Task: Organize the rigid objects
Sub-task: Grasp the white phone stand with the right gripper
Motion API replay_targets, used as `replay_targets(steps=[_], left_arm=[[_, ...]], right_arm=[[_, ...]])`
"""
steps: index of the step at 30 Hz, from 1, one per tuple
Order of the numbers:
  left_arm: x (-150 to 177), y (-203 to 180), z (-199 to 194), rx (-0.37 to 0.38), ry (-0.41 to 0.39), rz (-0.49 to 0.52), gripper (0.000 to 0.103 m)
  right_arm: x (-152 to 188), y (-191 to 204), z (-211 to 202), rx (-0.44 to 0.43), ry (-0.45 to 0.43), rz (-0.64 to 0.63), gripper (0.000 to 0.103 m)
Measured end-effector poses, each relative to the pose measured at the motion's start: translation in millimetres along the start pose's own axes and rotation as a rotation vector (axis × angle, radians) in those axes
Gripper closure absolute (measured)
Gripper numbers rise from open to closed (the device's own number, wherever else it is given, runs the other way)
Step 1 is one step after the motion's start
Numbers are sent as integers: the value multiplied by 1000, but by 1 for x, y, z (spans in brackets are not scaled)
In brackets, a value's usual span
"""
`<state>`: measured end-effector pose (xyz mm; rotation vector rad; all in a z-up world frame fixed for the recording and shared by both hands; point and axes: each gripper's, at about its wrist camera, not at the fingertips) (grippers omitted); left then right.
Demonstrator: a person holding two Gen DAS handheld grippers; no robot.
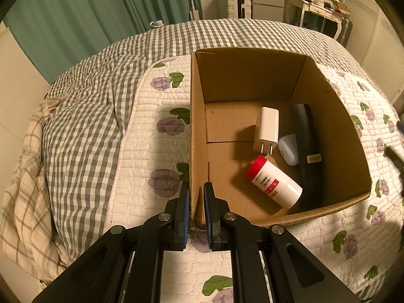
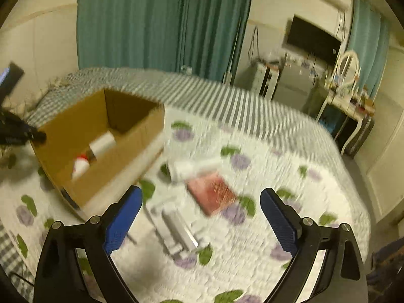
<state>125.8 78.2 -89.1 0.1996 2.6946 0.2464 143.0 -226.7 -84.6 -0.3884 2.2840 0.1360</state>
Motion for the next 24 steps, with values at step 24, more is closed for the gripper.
replay_targets(steps=[24], left_arm=[[-1, -3, 0, -19, 12, -8, 93]], right_arm=[[60, 18, 115, 24, 334, -115, 8]])
Point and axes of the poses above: each gripper's, at about its wrist camera, not at the fingertips, and z roughly the way its jaws point, y to its left, x to its underside, and after that the axes turned 8 degrees about z, right-handed
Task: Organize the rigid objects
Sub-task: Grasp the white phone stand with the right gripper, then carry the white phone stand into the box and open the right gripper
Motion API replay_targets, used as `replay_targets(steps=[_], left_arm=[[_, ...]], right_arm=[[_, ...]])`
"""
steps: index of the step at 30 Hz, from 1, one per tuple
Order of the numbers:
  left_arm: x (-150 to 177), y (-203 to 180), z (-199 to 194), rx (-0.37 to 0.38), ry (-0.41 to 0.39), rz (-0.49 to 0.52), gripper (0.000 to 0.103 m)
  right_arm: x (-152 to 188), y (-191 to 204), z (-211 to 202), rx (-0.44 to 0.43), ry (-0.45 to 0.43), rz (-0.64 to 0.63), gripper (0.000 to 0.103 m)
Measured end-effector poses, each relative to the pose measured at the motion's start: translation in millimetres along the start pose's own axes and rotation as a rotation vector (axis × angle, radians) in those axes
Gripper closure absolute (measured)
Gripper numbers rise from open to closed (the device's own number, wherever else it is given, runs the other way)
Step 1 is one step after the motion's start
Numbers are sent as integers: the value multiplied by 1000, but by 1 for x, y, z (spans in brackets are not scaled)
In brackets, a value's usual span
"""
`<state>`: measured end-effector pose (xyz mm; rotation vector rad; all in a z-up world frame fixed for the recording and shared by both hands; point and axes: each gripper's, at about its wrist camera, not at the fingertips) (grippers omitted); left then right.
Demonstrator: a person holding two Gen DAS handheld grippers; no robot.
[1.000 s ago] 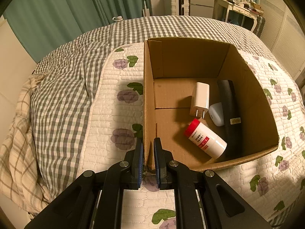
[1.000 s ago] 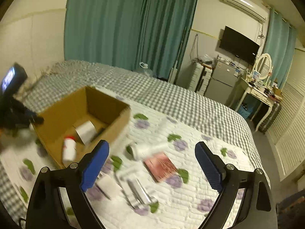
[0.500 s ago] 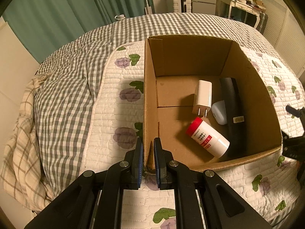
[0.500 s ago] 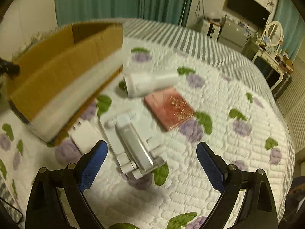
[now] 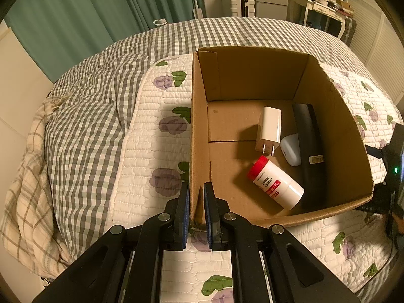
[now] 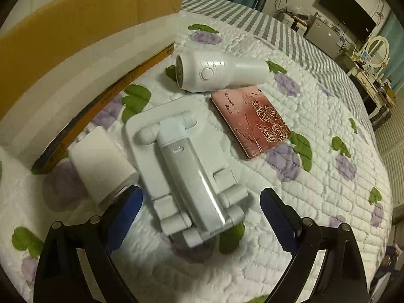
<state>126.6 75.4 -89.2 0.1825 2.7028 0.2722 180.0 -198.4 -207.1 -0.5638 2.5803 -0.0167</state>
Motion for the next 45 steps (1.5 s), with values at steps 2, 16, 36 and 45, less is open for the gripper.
replay_targets(steps=[2, 16, 36, 45], left_arm=[[0, 0, 0, -1, 0, 0, 93], [0, 0, 0, -2, 2, 0, 93], [4, 1, 1, 13, -8, 4, 93], [4, 4, 3, 27, -12, -2, 93]], right_arm=[[-3, -4, 4, -11, 0, 14, 8], [-13, -10, 11, -120, 1, 49, 28], [0, -15, -70, -94, -182, 139, 84], [-10, -14, -78, -107, -153, 142, 85]])
Point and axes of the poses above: each gripper's, at about its wrist camera, not at the fingertips, and z roughly the way its jaws point, y to its left, x to its underside, and after that the axes turned 8 degrees about z, right-handed
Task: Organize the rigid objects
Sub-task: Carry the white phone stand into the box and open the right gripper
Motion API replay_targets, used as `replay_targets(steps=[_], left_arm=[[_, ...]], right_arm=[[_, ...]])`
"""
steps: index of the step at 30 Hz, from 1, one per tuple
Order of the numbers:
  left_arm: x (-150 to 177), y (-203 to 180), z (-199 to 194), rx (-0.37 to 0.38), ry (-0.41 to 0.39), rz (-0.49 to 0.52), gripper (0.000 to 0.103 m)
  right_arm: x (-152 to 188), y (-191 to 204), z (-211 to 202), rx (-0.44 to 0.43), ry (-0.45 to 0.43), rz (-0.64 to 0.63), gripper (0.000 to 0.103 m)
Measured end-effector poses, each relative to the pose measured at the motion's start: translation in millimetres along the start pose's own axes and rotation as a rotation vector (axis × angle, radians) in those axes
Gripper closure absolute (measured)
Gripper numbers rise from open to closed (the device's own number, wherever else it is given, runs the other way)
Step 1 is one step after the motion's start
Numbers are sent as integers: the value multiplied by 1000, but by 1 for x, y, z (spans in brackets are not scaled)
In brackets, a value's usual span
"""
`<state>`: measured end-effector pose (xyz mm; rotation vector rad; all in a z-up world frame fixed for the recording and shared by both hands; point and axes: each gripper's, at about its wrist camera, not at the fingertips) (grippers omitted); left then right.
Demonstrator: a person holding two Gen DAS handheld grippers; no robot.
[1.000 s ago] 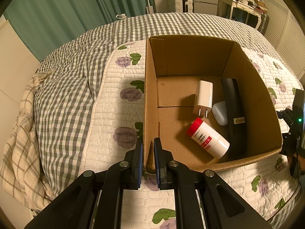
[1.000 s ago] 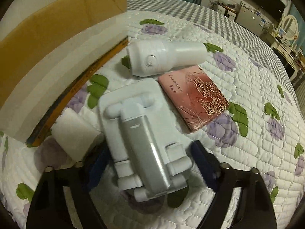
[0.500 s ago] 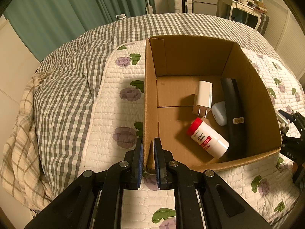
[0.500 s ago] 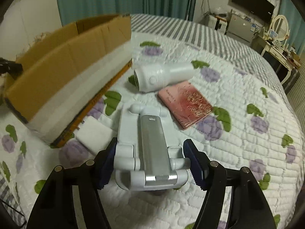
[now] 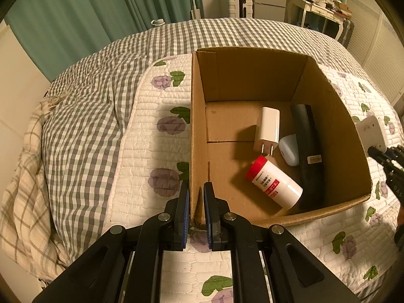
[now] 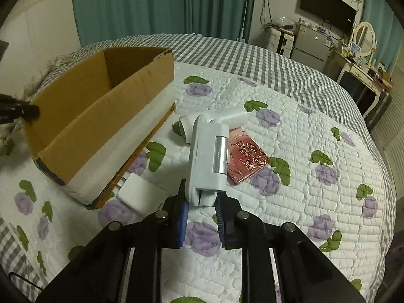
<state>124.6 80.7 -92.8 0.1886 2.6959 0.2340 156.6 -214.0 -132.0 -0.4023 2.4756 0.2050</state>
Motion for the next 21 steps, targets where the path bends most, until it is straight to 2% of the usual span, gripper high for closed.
replay_targets(steps=[5, 9, 14, 21], left_arm=[[0, 1, -1, 7, -2, 0, 93], [-1, 2, -2, 12, -3, -1, 93], [-2, 2, -2, 16, -7, 1, 93], [-1, 4, -2, 30, -16, 2, 93]], right_arm=[[-15, 2, -21, 10, -46, -12, 85], [-40, 15, -53, -7, -127, -36, 85], [-80, 56, -90, -44, -231, -103, 85], [-110, 115, -80, -104, -237, -139, 85]])
Point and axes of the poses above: each gripper's, at about its wrist camera, not at the fingertips, and z roughly the way its jaws point, y to its left, x to its underside, and after that the axes turned 8 degrees about z, right-handed
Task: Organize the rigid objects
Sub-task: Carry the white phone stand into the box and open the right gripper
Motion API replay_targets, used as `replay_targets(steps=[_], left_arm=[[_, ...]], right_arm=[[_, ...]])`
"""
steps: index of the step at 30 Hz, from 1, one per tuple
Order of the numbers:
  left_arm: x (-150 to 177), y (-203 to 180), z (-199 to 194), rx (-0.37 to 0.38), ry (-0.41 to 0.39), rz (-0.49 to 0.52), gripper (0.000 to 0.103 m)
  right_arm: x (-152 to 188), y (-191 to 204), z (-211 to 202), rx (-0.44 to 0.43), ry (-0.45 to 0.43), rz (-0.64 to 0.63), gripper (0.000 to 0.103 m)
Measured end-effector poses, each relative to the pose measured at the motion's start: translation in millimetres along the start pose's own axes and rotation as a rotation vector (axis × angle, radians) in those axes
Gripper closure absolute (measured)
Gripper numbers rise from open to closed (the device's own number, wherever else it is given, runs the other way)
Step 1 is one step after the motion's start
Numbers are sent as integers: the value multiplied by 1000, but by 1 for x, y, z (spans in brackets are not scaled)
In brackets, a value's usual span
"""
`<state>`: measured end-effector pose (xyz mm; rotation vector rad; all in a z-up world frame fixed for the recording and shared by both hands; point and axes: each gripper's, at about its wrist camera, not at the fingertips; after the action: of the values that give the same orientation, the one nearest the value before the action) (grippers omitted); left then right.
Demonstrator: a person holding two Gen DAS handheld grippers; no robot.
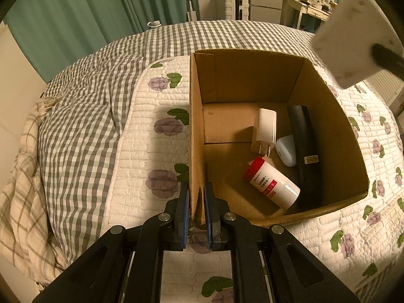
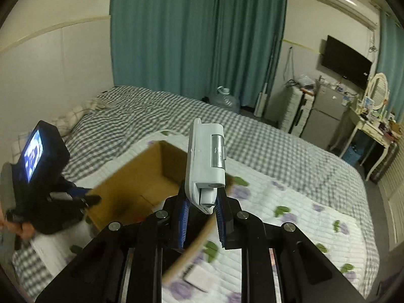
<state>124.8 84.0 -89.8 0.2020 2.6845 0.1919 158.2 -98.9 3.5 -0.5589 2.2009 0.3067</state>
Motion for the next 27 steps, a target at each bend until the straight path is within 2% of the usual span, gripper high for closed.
replay_targets(steps=[4, 8, 11, 19, 22, 23, 24, 25, 26, 27], left_arm=[[0, 1, 0, 7, -2, -5, 93], [0, 2, -1, 6, -5, -1, 93], [0, 1, -1, 6, -7, -2, 93], [-1, 1, 0, 0, -4, -1, 93], [-2, 0, 0, -2, -3, -1, 93], [-1, 0, 0, -4, -3, 0, 93], [-1, 0, 0, -3, -3, -1, 93], [-2, 1, -1, -2, -3, -3, 93], [-1, 0, 0, -2, -3, -2, 93], [-1, 0, 0, -2, -3, -1, 93]], right_arm=[[3, 23, 30, -23, 43, 18, 85], [20, 35, 63, 7, 112, 24, 85], [32, 36, 77, -25, 155, 52, 85], [46, 45, 79, -93, 170, 48, 84], [44, 45, 72, -95, 144, 53, 81], [42, 43, 66, -103, 127, 58, 73], [39, 42, 62, -111, 116, 62, 55], [36, 39, 55, -116, 99, 66, 46], [33, 36, 45, -115, 69, 74, 37], [30, 33, 38, -113, 48, 77, 37]])
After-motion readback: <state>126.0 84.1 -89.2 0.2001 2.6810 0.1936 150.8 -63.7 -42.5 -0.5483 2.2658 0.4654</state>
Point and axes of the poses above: each gripper's, at about its wrist camera, not at the fingertips, and z roughly the way its jaws point, y to its left, x to its underside, and after that the axes turned 8 degrees about z, right-handed
